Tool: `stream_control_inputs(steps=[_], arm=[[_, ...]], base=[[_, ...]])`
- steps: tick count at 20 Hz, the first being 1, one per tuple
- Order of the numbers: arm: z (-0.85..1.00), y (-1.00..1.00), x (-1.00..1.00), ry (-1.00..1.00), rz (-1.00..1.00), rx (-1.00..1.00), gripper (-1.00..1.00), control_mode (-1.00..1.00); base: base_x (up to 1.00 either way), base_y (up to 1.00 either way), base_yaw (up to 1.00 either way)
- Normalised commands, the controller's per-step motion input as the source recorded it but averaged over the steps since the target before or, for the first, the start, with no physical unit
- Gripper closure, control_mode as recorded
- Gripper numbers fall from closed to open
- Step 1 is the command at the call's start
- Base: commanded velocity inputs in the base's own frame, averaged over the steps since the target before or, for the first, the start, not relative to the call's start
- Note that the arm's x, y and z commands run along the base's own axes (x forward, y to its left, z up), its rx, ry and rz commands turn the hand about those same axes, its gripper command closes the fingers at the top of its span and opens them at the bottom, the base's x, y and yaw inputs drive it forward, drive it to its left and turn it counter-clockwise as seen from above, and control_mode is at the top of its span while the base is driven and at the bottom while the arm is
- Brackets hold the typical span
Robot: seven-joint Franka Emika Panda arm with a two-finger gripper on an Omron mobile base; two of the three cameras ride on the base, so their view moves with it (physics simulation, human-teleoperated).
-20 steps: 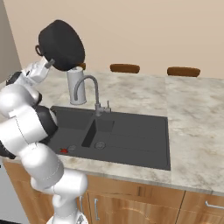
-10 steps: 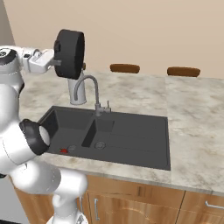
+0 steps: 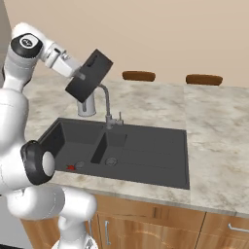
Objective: Dump the bell pepper from the pot into the sink. Then turn on the water and wash the bell pepper. Then turn off the water and put the bell pepper back in the pot.
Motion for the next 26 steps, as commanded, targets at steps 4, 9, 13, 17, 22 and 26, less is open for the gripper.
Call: stream_control_inputs(steps=[4, 9, 13, 17, 22, 26], arm=[[-0.38, -0.19, 0.00, 0.16, 0.05, 0.25, 1.00, -1.00], [-0.30, -0.01, -0.15, 0.01, 0.01, 0.26, 1.00, -1.00], [-0.41, 0.00, -0.36, 0.00, 0.05, 0.26, 1.00, -1.00], [-0.37, 0.19, -0.23, 0.00, 0.08, 0.21, 1.00, -1.00], [-0.37, 0.34, -0.14, 0.00, 0.14, 0.16, 1.00, -1.00], [-0.27, 0.41, -0.14, 0.00, 0.20, 0.12, 1.00, -1.00]], base=[[0.00, 0.00, 0.00], [0.00, 0.00, 0.00], [0.00, 0.00, 0.00], [0.00, 0.00, 0.00], [0.00, 0.00, 0.00], [0.00, 0.00, 0.00]])
